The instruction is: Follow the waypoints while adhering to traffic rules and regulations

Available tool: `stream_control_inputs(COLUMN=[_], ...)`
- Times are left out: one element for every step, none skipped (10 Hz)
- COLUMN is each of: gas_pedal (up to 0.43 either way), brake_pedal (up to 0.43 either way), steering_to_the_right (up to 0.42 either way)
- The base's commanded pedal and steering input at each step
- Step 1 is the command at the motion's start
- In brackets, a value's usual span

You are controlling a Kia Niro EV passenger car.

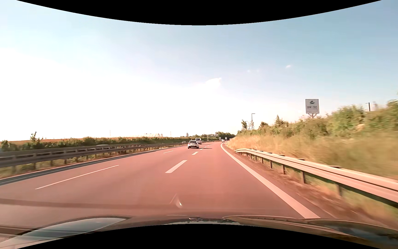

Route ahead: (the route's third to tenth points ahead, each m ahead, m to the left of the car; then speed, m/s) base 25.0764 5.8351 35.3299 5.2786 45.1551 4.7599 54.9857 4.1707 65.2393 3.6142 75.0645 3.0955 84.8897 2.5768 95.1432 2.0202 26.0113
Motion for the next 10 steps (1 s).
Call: stream_control_inputs(gas_pedal=[0.268,0.268,0.268,0.268,0.268,0.268,0.268,0.26,0.26,0.26], brake_pedal=[0.006,0.006,0.006,0.006,0.006,0.006,0.006,0.006,0.006,0.006], steering_to_the_right=[0.002,0.002,0.003,0.003,0.003,0.003,0.003,0.003,0.003,0.003])
